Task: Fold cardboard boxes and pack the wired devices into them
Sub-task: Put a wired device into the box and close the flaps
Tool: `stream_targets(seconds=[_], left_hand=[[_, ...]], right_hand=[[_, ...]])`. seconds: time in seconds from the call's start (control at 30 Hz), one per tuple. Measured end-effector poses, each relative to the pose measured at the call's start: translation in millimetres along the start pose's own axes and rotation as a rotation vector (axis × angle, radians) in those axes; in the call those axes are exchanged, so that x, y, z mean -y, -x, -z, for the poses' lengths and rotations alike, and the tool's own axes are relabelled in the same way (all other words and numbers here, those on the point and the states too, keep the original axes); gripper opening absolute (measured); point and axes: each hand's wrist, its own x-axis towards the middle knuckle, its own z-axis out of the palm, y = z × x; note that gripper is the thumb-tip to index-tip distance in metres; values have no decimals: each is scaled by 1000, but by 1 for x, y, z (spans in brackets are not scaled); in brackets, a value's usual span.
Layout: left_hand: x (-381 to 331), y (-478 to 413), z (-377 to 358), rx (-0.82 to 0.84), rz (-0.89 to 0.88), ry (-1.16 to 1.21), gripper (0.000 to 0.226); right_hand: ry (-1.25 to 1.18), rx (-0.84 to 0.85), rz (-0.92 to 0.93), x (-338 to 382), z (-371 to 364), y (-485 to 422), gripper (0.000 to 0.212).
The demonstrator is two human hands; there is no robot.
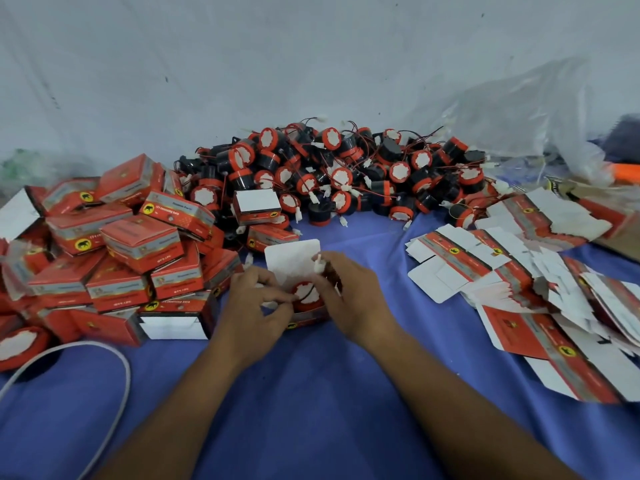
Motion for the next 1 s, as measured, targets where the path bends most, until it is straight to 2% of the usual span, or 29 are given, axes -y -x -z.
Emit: stream_targets(seconds=[0.13, 0.2, 0.27, 0.3, 0.4, 0.47, 0.57, 0.67, 0.73, 0.8, 0.93, 1.0], left_hand=[[-3, -3, -3, -33, 185, 220, 12], [-4, -3, -6, -58, 252, 279, 20], [-6, -1, -10, -101, 314, 329, 19], [-7, 0, -13, -141, 355, 369, 20], [-14, 3, -23, -268, 474, 544, 47], [-17, 0, -24, -305, 545, 671, 45], [-12, -2, -23, -241, 530, 710, 10], [-9, 4, -25, -204, 423, 517, 6], [-10, 9, -28, -177, 287, 416, 17], [-11, 11, -29, -135, 211, 344, 24], [-11, 11, -30, -169, 211, 300, 25], [-12, 12, -28, -150, 217, 294, 30]], right_hand=[[-19, -41, 45, 9, 2, 1, 14], [-40, -28, 57, 12, 4, 2, 11], [-90, 16, 69, 13, 5, 4, 16], [-129, 51, 59, 14, 5, 5, 20], [-304, 140, -47, 19, 3, 8, 23], [-406, 183, -121, 21, 1, 7, 18], [-377, 164, -177, 19, -5, 5, 10], [-211, 90, -140, 18, -12, 0, 8], [-92, 53, -97, 19, -15, -6, 9], [38, 96, -93, 18, -18, -10, 10], [279, 269, -19, 15, -16, -11, 25], [321, 322, 1, 11, -12, -10, 27]])
